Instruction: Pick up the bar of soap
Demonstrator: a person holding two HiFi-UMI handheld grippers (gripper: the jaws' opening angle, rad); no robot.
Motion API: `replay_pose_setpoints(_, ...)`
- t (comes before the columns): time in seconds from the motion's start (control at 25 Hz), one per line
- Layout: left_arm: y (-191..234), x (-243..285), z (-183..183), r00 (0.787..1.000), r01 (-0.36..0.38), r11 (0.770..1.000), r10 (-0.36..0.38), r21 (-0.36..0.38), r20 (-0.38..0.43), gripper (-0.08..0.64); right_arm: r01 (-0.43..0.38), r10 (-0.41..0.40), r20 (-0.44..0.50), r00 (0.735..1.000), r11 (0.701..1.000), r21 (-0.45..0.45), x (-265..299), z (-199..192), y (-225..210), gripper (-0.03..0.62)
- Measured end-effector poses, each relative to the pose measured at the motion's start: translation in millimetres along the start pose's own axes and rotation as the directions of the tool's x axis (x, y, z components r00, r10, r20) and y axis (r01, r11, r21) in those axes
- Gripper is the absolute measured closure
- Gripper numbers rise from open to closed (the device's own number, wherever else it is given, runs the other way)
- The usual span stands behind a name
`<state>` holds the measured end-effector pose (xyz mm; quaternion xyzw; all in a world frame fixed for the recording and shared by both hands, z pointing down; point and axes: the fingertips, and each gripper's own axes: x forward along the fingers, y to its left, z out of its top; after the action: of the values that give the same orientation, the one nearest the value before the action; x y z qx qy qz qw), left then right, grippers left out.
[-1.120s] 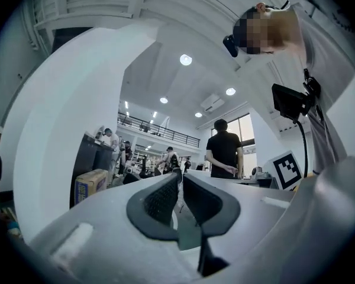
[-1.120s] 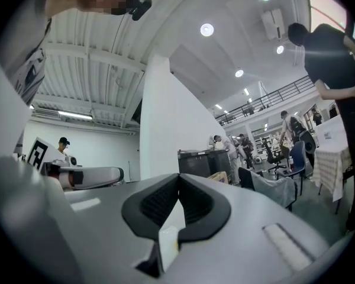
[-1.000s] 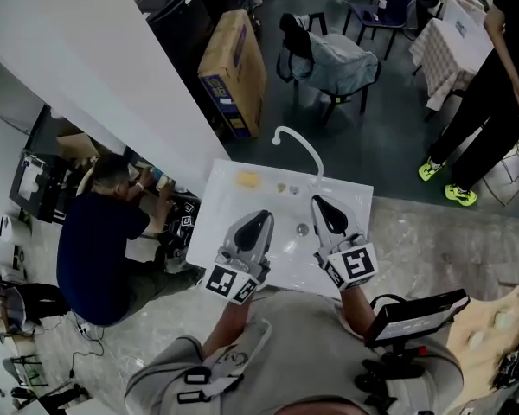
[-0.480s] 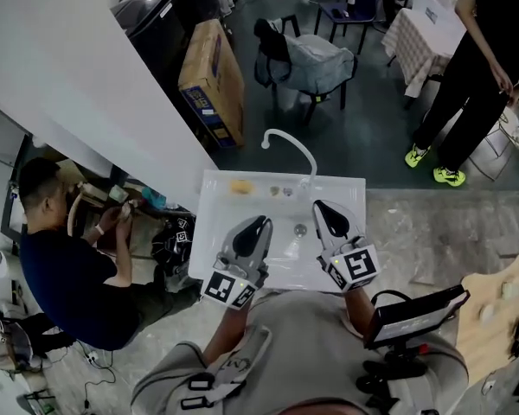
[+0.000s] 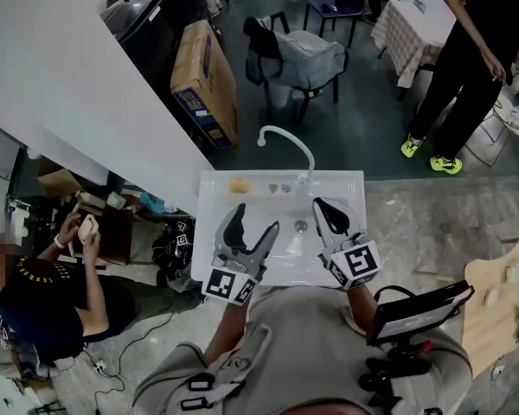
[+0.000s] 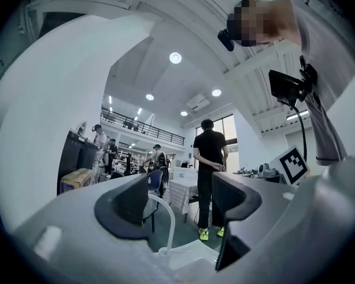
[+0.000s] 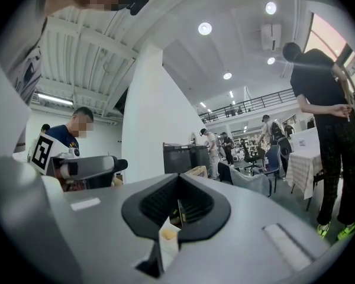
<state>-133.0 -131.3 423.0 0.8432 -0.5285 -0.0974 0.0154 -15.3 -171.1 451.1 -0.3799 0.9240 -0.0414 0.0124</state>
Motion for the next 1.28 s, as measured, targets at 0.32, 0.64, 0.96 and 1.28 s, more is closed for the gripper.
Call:
replay_pose_setpoints(0.32,28.6,2.6,-41.7,0.982,0.066,0.996,-0.055,0.058,-0.179,0.221,0.023,-0.023,0.004,1.000,1.000,-0.017,-4.4,-0.9,-7.4,0.591)
replay_pose_setpoints(0.64,107.5,9.5,-144.0,0.843,0.192,0.949,-0.029,0.250,-0.538,0.222,0.056,-0.056,-0.025,0.998,0.998,-0.009,-16.5,-9.6,-17.6,0.591)
replay_pose_setpoints(0.96,174.4,34.0,-248.0,0.618,0.445,0.833,-0.020,0.329,-0.786,0.230,0.058,-0.058,-0.015,0.998,0.998,-0.027,-17.1,-8.9,-18.1,0.591)
replay_pose_setpoints(1.28,234.6,39.8,-325.5,0.342,0.664,0.678,0.098,0.314,-0.935,0.230,0.073,-0.074,-0.038,0.997,0.997,-0.037,-16.4,-5.8,-21.3,0.591)
